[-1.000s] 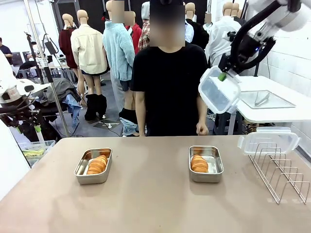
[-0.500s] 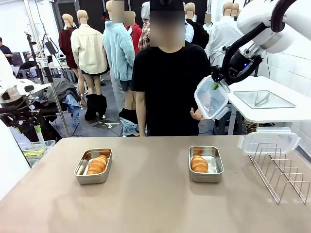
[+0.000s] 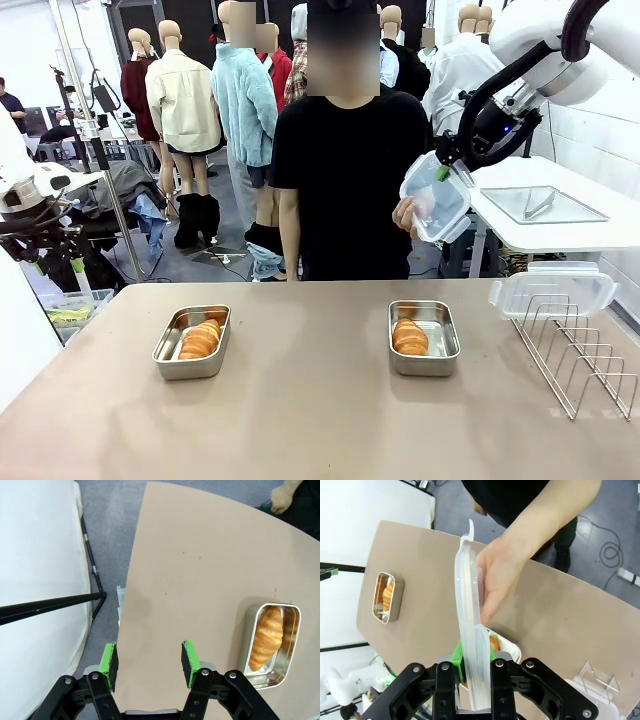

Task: Place the bread in airtight containers.
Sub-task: Release when the human grabs the Airtight Container lid, then pick up one Airtight Container lid and hand it to the human.

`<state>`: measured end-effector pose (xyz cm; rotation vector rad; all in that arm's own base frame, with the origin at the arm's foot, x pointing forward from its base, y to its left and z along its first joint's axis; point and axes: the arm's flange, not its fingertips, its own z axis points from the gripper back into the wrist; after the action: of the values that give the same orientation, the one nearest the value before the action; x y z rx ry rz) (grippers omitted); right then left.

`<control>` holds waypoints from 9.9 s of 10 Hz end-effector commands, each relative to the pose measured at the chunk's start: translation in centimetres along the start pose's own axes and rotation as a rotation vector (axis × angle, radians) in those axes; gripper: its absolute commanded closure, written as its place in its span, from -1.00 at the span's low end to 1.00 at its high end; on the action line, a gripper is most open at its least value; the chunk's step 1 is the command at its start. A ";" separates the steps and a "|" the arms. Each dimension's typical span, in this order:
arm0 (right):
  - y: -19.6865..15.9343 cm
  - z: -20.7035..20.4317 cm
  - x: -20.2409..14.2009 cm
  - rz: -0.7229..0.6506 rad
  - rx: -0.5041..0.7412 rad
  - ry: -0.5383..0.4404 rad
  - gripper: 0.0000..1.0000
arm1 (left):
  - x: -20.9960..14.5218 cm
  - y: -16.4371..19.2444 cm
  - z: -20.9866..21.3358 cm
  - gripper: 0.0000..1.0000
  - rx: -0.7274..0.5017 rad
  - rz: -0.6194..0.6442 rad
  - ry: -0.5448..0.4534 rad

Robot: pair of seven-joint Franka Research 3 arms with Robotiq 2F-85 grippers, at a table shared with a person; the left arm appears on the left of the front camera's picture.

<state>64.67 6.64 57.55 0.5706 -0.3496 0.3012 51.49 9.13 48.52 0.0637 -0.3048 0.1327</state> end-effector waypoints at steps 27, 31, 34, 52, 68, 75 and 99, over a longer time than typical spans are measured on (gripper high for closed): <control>-0.7 10.1 -16.4 0.607 -0.204 0.415 -1.00 | 0.0 -0.1 0.1 -0.33 0.020 0.015 -0.003; -0.7 10.1 -16.4 0.607 -0.204 0.415 -1.00 | 0.0 -0.1 0.1 -0.33 0.020 0.015 -0.003; -0.7 10.1 -16.4 0.607 -0.204 0.415 -1.00 | 0.0 -0.1 0.1 -0.33 0.020 0.015 -0.003; -0.7 10.1 -16.4 0.607 -0.204 0.415 -1.00 | 0.0 -0.1 0.1 -0.33 0.020 0.015 -0.003; -0.7 10.1 -16.4 0.607 -0.204 0.415 -1.00 | 0.0 -0.1 0.1 -0.33 0.020 0.015 -0.003; -0.7 10.1 -16.4 0.607 -0.204 0.415 -1.00 | 0.0 -0.1 0.1 -0.33 0.020 0.015 -0.003; -0.7 10.1 -16.4 0.607 -0.204 0.415 -1.00 | 0.0 -0.1 0.1 -0.33 0.020 0.015 -0.003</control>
<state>47.48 -2.73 58.36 0.1697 -0.1425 0.9577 51.48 9.14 48.56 0.0638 -0.3056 0.1328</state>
